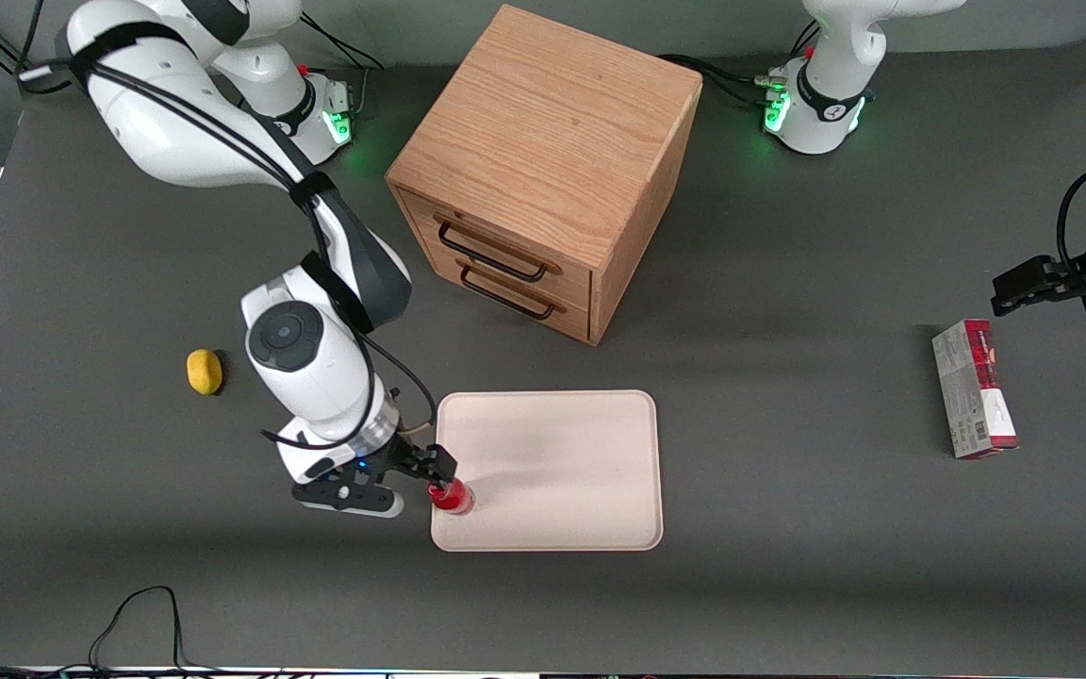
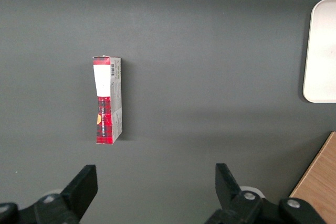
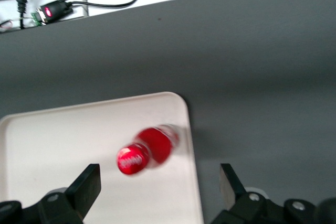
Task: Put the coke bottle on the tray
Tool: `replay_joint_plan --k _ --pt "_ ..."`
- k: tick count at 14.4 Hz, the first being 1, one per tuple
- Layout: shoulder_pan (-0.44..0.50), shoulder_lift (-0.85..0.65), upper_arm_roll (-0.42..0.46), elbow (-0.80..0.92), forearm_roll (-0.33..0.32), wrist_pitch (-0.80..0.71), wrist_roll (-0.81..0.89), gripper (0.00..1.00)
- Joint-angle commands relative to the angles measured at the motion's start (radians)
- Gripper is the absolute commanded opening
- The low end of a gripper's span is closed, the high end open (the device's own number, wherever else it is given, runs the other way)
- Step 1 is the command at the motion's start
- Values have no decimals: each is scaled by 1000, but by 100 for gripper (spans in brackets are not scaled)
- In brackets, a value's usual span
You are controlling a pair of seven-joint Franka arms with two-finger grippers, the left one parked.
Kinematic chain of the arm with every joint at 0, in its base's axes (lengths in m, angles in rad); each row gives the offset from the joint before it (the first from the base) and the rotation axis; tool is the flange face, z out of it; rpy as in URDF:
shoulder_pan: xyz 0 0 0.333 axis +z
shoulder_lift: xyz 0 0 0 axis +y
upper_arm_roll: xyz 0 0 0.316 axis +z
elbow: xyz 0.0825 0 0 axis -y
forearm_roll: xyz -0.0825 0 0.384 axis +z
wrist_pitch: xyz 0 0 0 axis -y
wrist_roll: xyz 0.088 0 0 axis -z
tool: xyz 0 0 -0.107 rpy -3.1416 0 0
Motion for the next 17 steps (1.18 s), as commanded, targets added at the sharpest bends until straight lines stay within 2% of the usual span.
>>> replay_joint_plan --k 1,2,4,6,10,12,14,17 --pt "15 -162 -93 -99 122 -110 -139 100" --pt "29 -225 -146 -154 189 -147 -232 100" --pt "41 -359 -244 -245 254 -247 -366 100" --pt "40 -489 -298 -332 260 -354 -467 100" --pt "26 -715 -411 -434 268 -525 -552 100" --pt "24 -811 -489 -491 305 -549 -593 100" --pt "26 -861 -529 -523 314 -554 -594 100" --pt "26 -861 -528 -522 314 -560 -581 100"
